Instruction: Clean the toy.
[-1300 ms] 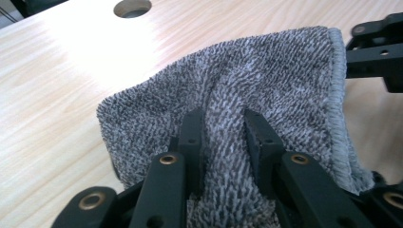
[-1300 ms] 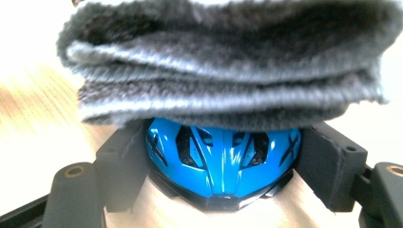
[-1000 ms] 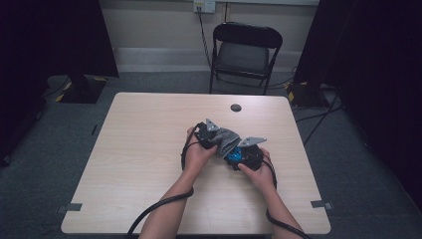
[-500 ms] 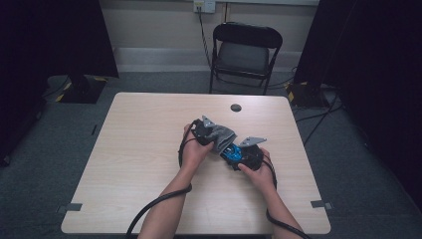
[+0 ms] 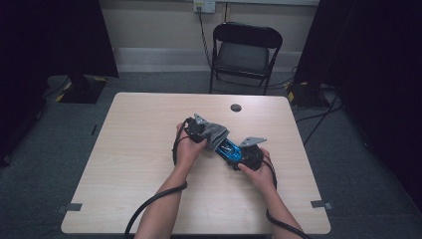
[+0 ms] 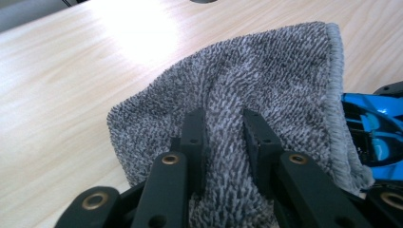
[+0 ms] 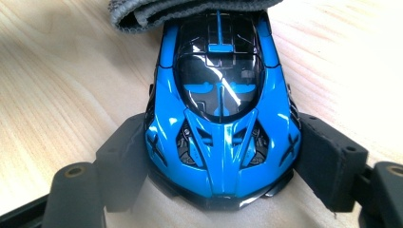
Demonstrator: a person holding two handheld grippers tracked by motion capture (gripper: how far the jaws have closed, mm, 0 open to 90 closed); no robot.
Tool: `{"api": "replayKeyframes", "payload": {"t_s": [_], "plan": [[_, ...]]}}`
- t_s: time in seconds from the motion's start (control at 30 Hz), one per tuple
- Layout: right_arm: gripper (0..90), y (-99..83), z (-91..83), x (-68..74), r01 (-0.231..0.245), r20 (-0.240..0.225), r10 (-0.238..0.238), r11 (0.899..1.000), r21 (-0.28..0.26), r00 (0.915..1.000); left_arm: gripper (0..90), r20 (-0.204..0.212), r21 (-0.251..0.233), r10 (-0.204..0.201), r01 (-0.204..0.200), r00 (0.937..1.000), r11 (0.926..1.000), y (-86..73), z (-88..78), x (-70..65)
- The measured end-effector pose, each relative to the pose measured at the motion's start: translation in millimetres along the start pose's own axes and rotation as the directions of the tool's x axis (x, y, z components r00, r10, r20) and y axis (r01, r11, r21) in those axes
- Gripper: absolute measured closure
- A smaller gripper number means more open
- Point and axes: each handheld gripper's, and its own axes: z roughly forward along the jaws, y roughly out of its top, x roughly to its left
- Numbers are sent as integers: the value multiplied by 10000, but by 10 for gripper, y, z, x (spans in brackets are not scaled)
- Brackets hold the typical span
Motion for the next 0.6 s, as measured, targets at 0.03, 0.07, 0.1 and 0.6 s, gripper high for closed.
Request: {"api": "replayKeyframes", "payload": {"t_s": [0.03, 0.07, 0.1, 0.6], "plan": [[248, 0, 0, 0, -2, -3, 2, 10000, -1, 10000, 730, -6, 26, 53, -53, 10000, 10000, -1, -5, 2], [248, 0, 0, -1, 1, -5, -1, 10000, -4, 10000, 730, -94, 33, 122, -121, 9999, 9999, -2, -13, 8], [248, 0, 0, -1, 1, -5, -1, 10000, -2, 10000, 730, -76, 18, 53, -53, 10000, 10000, -7, -17, 12], [248, 0, 0, 0, -4, -2, 4, 10000, 1, 10000, 731, -429, 174, -182, 190, 9989, 9997, -126, -80, 178]]}}
